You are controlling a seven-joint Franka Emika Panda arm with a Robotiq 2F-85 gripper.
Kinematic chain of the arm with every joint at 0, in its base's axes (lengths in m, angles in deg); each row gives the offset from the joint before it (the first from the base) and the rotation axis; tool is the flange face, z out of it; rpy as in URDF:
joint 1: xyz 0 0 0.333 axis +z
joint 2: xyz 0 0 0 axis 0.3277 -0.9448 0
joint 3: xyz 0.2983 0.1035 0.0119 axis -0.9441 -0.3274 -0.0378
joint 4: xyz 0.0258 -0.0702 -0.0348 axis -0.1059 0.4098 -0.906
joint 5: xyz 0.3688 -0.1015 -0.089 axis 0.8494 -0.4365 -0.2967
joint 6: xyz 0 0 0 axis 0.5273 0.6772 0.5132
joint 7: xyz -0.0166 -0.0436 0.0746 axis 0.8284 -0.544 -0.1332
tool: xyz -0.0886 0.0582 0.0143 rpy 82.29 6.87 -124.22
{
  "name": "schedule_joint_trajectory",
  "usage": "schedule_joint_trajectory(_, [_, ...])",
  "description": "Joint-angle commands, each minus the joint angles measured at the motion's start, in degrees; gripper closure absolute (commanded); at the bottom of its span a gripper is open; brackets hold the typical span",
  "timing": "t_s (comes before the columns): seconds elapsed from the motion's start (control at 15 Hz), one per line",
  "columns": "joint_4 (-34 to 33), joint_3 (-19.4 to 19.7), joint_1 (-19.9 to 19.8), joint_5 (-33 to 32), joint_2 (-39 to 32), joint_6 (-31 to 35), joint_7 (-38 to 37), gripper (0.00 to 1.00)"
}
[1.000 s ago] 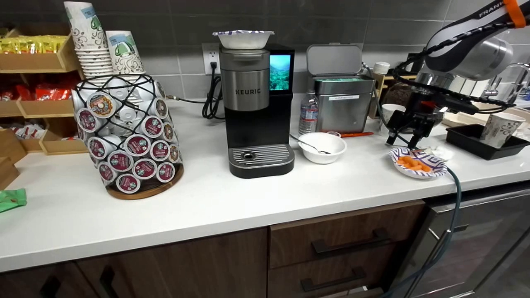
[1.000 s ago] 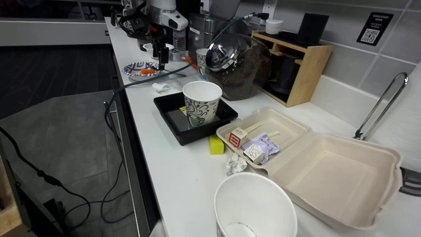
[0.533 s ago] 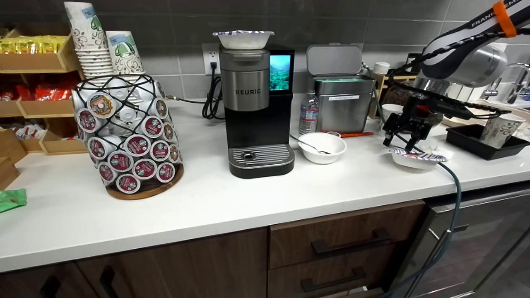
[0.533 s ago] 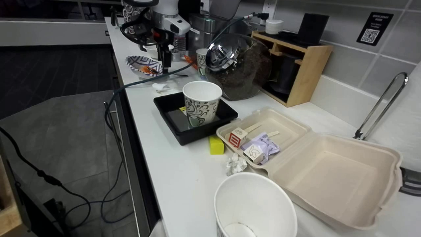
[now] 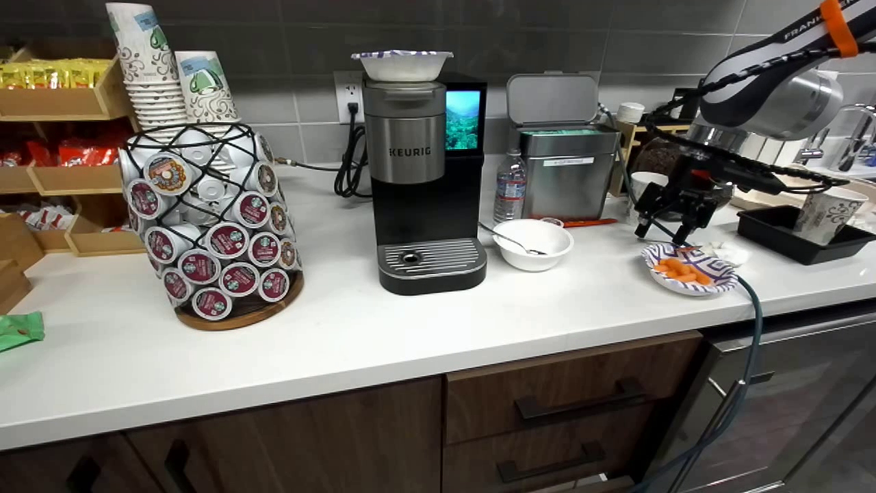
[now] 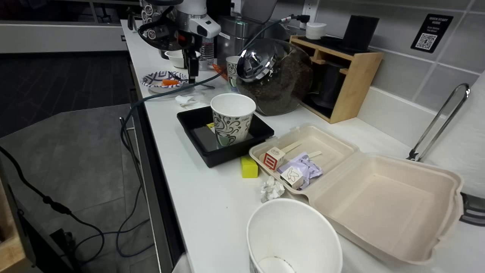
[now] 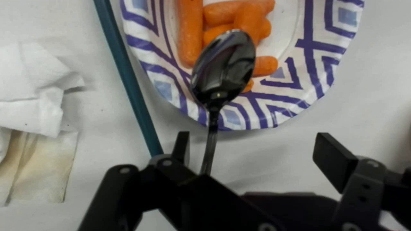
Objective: Put the silver spoon in the black and white bowl.
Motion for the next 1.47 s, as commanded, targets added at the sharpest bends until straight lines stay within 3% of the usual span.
schedule_joint_trajectory(0.0, [-1.5, -0.3, -0.5, 1.1, -3.0, 0.2, -2.3, 0.14])
schedule_joint_trajectory(0.07, [-1.7, -0.3, -0.6, 1.4, -3.6, 0.4, -2.8, 0.20])
schedule_joint_trajectory(0.13, [-2.2, -0.4, -0.9, 1.9, -4.4, 0.4, -3.4, 0.19])
schedule_joint_trajectory(0.2, [-3.0, -0.6, -1.2, 2.6, -5.1, -0.1, -3.8, 0.26])
schedule_joint_trajectory(0.27, [-3.9, -0.7, -1.6, 3.4, -5.8, -0.5, -4.2, 0.24])
schedule_joint_trajectory(0.53, [-5.8, -0.5, -2.5, 4.9, -7.1, -0.7, -5.9, 0.42])
schedule_joint_trajectory(0.67, [-6.7, -0.3, -2.9, 5.2, -7.8, -0.7, -6.6, 0.42])
schedule_joint_trajectory(0.73, [-7.0, -0.3, -3.0, 5.2, -8.0, -0.8, -6.9, 0.48])
schedule_joint_trajectory(0.8, [-7.2, -0.2, -3.1, 5.1, -8.1, -1.0, -7.2, 0.67])
schedule_joint_trajectory(1.07, [-7.1, -0.3, -3.8, 4.8, -7.4, -2.0, -6.6, 0.98])
schedule_joint_trajectory(1.4, [-6.2, -0.2, -4.5, 4.4, -4.9, -2.4, -5.0, 0.99])
